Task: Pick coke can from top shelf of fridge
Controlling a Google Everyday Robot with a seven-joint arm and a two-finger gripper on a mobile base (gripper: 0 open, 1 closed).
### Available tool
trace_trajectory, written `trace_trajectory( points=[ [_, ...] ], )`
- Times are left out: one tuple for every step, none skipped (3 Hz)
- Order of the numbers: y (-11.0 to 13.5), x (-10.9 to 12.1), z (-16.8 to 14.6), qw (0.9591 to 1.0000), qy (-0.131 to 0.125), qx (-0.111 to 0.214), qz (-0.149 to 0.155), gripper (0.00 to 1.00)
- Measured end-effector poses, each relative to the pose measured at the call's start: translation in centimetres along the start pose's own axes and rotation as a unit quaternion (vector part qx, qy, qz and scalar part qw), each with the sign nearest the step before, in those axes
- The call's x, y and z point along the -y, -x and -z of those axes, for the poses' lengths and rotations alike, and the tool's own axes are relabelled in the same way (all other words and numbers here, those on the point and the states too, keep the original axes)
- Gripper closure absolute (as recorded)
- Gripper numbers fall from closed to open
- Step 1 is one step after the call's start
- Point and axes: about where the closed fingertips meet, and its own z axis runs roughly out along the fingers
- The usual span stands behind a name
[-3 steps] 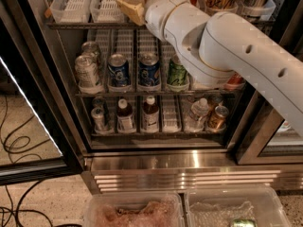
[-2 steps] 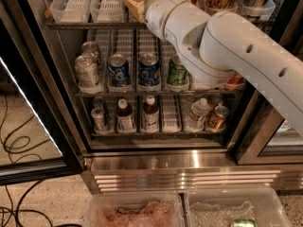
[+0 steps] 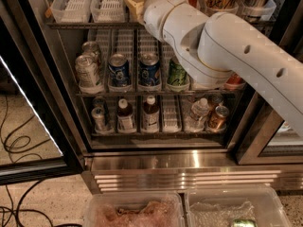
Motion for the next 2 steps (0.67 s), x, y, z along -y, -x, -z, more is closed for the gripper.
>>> trace_trajectory(
  points=[
    [0.5, 0.0, -0.1, 0.9999, 0.001, 0.011, -0.005, 1.00],
    [1.6, 1.2, 0.1, 0.9988, -0.011, 0.042, -0.023, 1.00]
  ],
)
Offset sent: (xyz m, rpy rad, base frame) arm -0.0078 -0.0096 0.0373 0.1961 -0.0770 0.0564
